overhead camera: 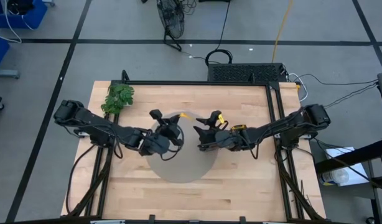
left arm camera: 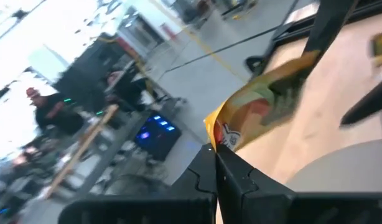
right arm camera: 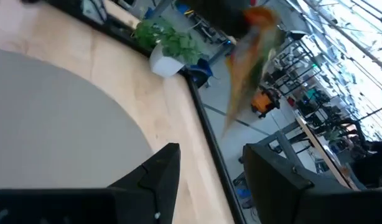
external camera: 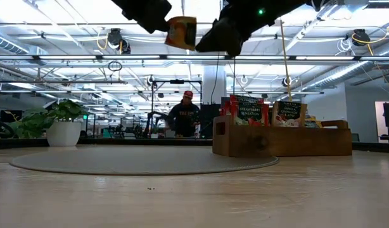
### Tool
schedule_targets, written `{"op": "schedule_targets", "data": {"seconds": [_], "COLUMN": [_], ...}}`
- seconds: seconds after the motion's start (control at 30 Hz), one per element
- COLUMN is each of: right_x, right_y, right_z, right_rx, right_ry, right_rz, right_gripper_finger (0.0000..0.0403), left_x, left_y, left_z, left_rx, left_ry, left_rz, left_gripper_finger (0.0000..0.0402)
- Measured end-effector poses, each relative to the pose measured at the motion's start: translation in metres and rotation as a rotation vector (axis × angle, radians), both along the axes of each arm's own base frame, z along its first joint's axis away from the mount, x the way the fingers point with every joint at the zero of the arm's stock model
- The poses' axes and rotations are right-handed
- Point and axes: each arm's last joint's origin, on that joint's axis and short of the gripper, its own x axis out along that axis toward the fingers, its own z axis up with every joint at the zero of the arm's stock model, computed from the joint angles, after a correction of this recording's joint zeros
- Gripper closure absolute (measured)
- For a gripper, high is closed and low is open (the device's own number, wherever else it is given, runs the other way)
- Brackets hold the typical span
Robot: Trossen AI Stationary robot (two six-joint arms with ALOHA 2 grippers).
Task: Pick & Place Tea
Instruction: Put the yellow tea bag into the right section of the wooden organizer
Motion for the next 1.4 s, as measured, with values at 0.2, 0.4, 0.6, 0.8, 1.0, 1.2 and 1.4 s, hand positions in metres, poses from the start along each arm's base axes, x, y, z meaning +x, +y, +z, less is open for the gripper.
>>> {"op": "schedule_targets", "data": {"seconds": [0.2, 0.4, 0.6, 0.8, 1.0, 1.2, 1.4], "right_x": [-0.002, 0.001, 0.004, 0.005, 0.005, 0.006, -0.007], "right_y": [-0.001, -0.002, -0.01, -0.013, -0.014, -0.028, -0.024], "right_z": [0.003, 0.008, 0.009, 0.01, 0.012, 0.009, 0.009], "right_rx": [-0.001, 0.04, 0.087, 0.088, 0.061, 0.062, -0.026], "right_ry": [-0.009, -0.057, -0.081, -0.088, -0.082, -0.04, 0.112], "right_rz": [-0.01, 0.078, 0.136, 0.124, 0.132, 0.175, 0.066], "right_gripper_finger": [0.0243, 0.0243, 0.0243, 0.0256, 0.0325, 0.04, 0.0402], "left_x": [-0.002, -0.001, -0.001, -0.002, -0.002, 0.0, 0.0], "left_y": [-0.001, 0.0, -0.001, 0.0, 0.001, 0.002, -0.002], "left_z": [-0.001, -0.002, -0.003, -0.006, -0.006, -0.006, -0.007], "left_rx": [0.015, -0.027, -0.046, -0.056, -0.065, -0.106, -0.132], "left_ry": [0.004, -0.007, -0.006, 0.002, -0.001, 0.008, -0.005], "left_rz": [0.034, -0.005, -0.022, -0.013, -0.019, -0.075, -0.101], "left_gripper_finger": [0.0401, 0.0401, 0.0401, 0.0401, 0.0401, 0.0401, 0.0379]}}
